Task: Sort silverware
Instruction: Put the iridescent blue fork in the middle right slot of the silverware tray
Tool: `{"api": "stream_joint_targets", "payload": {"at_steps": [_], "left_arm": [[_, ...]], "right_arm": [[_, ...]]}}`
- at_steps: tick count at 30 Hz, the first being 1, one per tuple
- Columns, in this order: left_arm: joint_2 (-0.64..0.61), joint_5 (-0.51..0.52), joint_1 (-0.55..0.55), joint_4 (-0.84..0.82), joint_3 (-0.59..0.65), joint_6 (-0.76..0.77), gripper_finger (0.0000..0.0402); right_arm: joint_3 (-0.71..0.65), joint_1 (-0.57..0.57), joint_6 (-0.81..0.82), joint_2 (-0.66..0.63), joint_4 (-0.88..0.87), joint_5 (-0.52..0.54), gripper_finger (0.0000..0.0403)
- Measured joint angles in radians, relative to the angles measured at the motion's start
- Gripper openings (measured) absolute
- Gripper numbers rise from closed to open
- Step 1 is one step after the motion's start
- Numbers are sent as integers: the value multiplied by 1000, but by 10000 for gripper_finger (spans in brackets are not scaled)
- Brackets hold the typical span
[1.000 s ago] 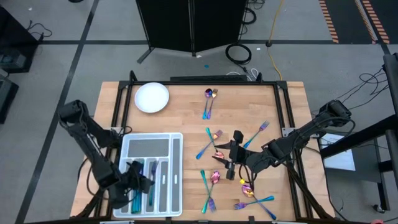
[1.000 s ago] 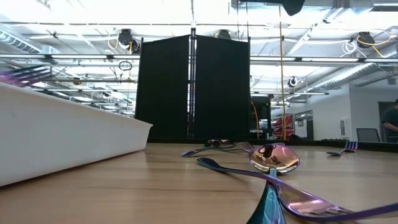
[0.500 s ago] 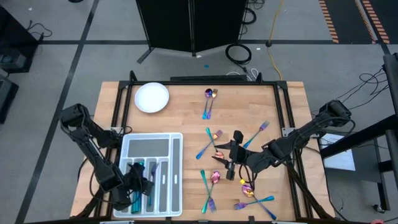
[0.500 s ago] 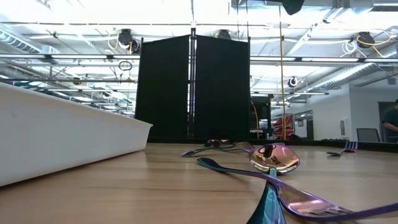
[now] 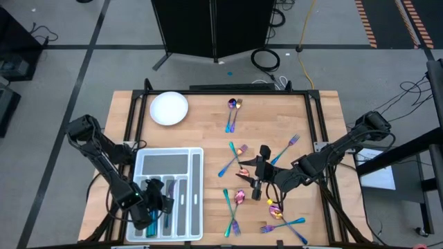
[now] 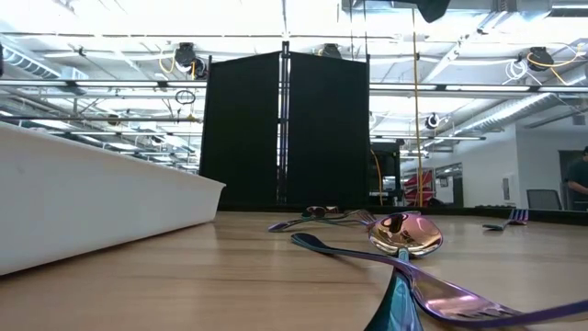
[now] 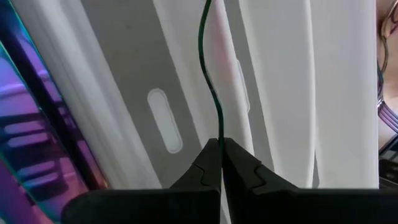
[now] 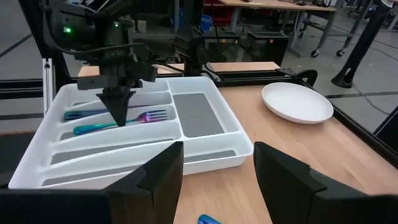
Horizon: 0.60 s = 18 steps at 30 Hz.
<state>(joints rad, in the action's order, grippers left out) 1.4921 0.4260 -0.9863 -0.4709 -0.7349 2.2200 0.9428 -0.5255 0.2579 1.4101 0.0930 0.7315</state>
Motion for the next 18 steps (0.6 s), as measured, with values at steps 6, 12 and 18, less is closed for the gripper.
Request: {"api": "stream_joint_targets", "payload": {"at_steps": [6,12,18], "left_arm": [[0,-7,0,-1,0,0,11],[0,-25,0,-1,0,0,44],[0,-33,0,11,0,-2,68]], "right_arm": [[0,0,11,0,-8,0,185],[0,0,11,0,-8,0,185],[0,0,11,0,-8,0,185]]}}
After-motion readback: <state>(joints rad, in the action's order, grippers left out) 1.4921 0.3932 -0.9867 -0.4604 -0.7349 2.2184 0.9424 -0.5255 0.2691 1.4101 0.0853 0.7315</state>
